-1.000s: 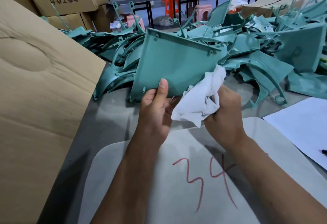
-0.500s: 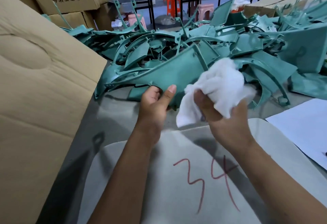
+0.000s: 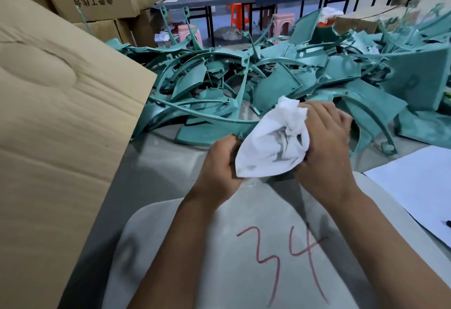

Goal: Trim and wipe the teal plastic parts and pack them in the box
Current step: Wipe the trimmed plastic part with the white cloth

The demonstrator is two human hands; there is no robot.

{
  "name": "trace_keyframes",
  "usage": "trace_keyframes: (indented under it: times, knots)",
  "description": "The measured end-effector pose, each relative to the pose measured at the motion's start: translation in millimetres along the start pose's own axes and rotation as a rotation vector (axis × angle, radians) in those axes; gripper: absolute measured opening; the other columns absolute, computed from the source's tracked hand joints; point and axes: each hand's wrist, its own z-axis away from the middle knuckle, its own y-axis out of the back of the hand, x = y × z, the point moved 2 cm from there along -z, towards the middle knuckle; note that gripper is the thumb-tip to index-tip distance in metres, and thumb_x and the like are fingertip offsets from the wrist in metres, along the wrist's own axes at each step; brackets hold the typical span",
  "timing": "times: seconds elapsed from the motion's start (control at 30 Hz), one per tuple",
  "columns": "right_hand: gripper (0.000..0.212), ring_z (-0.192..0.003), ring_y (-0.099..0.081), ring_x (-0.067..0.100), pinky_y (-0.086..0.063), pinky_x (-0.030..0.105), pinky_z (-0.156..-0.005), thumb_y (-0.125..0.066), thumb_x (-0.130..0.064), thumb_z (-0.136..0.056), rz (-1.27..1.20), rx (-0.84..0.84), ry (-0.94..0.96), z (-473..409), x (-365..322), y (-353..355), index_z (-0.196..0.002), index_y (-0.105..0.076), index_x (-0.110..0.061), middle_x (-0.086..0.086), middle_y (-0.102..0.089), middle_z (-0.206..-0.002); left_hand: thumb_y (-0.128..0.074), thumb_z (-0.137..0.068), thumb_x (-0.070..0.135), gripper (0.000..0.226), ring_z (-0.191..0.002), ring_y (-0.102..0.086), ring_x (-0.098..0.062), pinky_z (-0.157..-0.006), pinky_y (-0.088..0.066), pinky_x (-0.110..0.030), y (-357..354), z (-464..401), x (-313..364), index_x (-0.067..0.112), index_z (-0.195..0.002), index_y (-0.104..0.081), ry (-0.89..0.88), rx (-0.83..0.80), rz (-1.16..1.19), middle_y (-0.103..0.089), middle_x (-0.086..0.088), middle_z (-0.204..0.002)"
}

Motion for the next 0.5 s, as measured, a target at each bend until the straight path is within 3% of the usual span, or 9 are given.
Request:
trace_keyframes:
  times: [0.07, 0.17, 0.23, 0.33, 0.4, 0.43, 0.5]
  knots:
    - [0.012, -0.082, -0.053, 0.032, -0.033, 0.038, -0.079, -0.050, -0.007, -0.098, -0.051, 0.105, 0.033, -0.4, -1.8, 3.1, -0.095, -0.061, -0.007, 0.008, -0.061, -0.088, -0.072, -0.078, 0.014, 0.015, -0.073, -0.048, -0.007, -0.055, -0.041, -0.044, -1.0, -2.5, 5.8, 0.004, -0.076, -0.061, -0.024, -0.026, 0.023, -0.063, -0.006, -0.070]
    - [0.020, -0.075, -0.051, 0.031, -0.032, 0.035, -0.077, -0.053, -0.006, -0.102, -0.019, 0.290, 0.041, 3.1, -15.9, 5.2, -0.088, -0.066, 0.001, 0.013, -0.061, -0.082, -0.073, -0.085, 0.023, 0.013, -0.083, -0.060, -0.004, -0.064, -0.052, -0.031, -7.2, -7.8, 10.5, 0.013, -0.092, -0.067, 0.018, 0.030, 0.181, -0.068, 0.010, -0.081]
    - [0.023, -0.079, -0.049, 0.029, -0.031, 0.034, -0.077, -0.051, -0.009, -0.105, 0.005, 0.369, 0.020, 4.1, -24.1, 5.7, -0.091, -0.067, 0.001, 0.013, -0.060, -0.084, -0.072, -0.085, 0.031, 0.044, -0.102, -0.068, -0.016, -0.079, -0.059, -0.028, -6.9, -9.0, 9.8, 0.014, -0.124, -0.064, 0.128, 0.118, 0.313, -0.072, 0.005, -0.108]
    - [0.011, -0.086, -0.047, 0.028, -0.035, 0.035, -0.077, -0.048, -0.012, -0.106, -0.076, 0.449, -0.146, 5.3, -15.0, 9.4, -0.102, -0.058, -0.015, 0.009, -0.052, -0.095, -0.081, -0.081, 0.023, 0.082, -0.104, -0.066, -0.013, -0.082, -0.054, -0.021, -3.1, -6.2, -0.7, 0.027, -0.150, -0.038, 0.067, 0.138, 0.039, -0.063, 0.002, -0.128]
    - [0.037, -0.095, -0.055, 0.026, -0.045, 0.039, -0.082, -0.060, 0.003, -0.094, -0.361, 0.454, -0.352, 7.2, -9.4, 9.3, -0.108, -0.053, -0.030, 0.006, -0.055, -0.104, -0.084, -0.078, 0.037, 0.081, -0.104, -0.068, -0.009, -0.086, -0.054, -0.024, -3.7, -6.7, -5.3, 0.027, -0.147, -0.042, 0.214, 0.108, 0.176, -0.069, 0.004, -0.123]
    - [0.047, -0.102, -0.059, 0.021, -0.049, 0.036, -0.089, -0.061, 0.007, -0.089, -0.494, 0.455, -0.442, 9.2, -6.9, 7.0, -0.118, -0.054, -0.029, 0.002, -0.059, -0.111, -0.084, -0.076, 0.045, 0.075, -0.106, -0.069, -0.011, -0.089, -0.055, -0.028, -7.9, -6.7, -6.1, 0.026, -0.141, -0.050, 0.286, 0.064, 0.274, -0.072, 0.003, -0.119]
    - [0.047, -0.111, -0.064, 0.013, -0.053, 0.030, -0.098, -0.058, 0.002, -0.088, -0.663, 0.430, -0.682, 10.9, -5.3, -2.3, -0.133, -0.055, -0.012, 0.001, -0.065, -0.120, -0.080, -0.079, 0.044, 0.048, -0.106, -0.071, -0.015, -0.091, -0.058, -0.034, -20.7, -3.7, -7.3, 0.028, -0.122, -0.067, 0.340, -0.065, 0.376, -0.076, 0.003, -0.114]
